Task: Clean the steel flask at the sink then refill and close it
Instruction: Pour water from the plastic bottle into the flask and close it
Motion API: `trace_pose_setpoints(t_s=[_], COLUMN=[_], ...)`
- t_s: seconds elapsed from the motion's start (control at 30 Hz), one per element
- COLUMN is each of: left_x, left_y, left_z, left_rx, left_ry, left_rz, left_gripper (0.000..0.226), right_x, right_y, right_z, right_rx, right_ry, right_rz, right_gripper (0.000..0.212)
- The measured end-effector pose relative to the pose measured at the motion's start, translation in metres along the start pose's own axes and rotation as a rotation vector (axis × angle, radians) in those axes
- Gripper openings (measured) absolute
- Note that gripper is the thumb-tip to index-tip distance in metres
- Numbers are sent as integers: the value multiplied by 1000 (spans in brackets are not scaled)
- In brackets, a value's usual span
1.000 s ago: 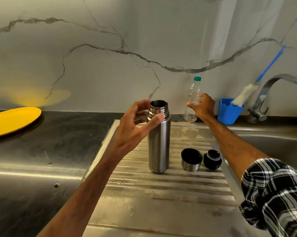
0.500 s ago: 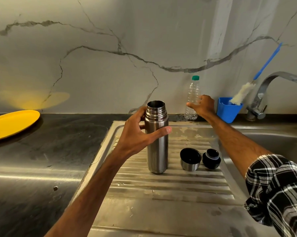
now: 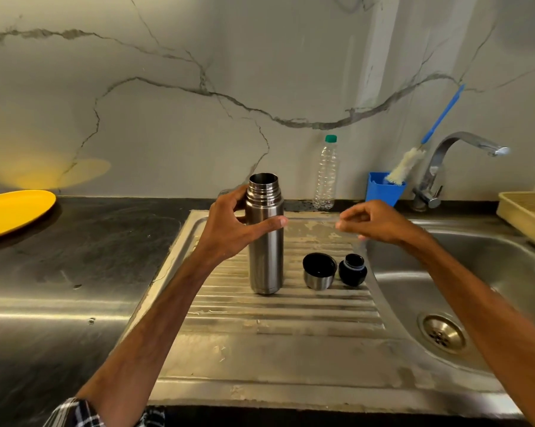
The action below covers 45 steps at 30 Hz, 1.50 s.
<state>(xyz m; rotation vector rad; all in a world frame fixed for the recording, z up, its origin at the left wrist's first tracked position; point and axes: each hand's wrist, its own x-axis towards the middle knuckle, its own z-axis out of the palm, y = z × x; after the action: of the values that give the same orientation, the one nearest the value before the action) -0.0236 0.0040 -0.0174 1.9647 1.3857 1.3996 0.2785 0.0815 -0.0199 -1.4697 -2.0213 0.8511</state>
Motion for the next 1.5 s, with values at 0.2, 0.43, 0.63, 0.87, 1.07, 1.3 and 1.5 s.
trace_pose_setpoints(t_s=[0.2, 0.43, 0.63, 0.87, 1.07, 1.3, 1.5], left_x=[-3, -6, -10, -24, -34, -35, -33], left_y=[3, 16, 19, 24, 44, 51, 45], left_z=[0, 0, -3, -3, 6, 12, 22], left_rx=[29, 41, 66, 114, 156, 189, 225], left_ry=[12, -34, -12, -1, -10, -22, -51], left_rz=[-11, -26, -21, 16, 78, 101, 86], left_gripper=[83, 67, 64, 74, 74, 72, 86], right_x=[-60, -67, -80, -101, -104, -109, -109], right_y=[11, 33, 39, -4, -83, -132, -150], right_z=[2, 33, 44, 18, 8, -8, -12], right_rx=[-216, -315, -229, 143, 226, 10, -250], right_ry=[-171, 56, 152, 424, 285, 336, 234], right_rz=[3, 2, -24, -114, -287, -501, -582], right_gripper=[65, 61, 56, 58, 71, 51, 51])
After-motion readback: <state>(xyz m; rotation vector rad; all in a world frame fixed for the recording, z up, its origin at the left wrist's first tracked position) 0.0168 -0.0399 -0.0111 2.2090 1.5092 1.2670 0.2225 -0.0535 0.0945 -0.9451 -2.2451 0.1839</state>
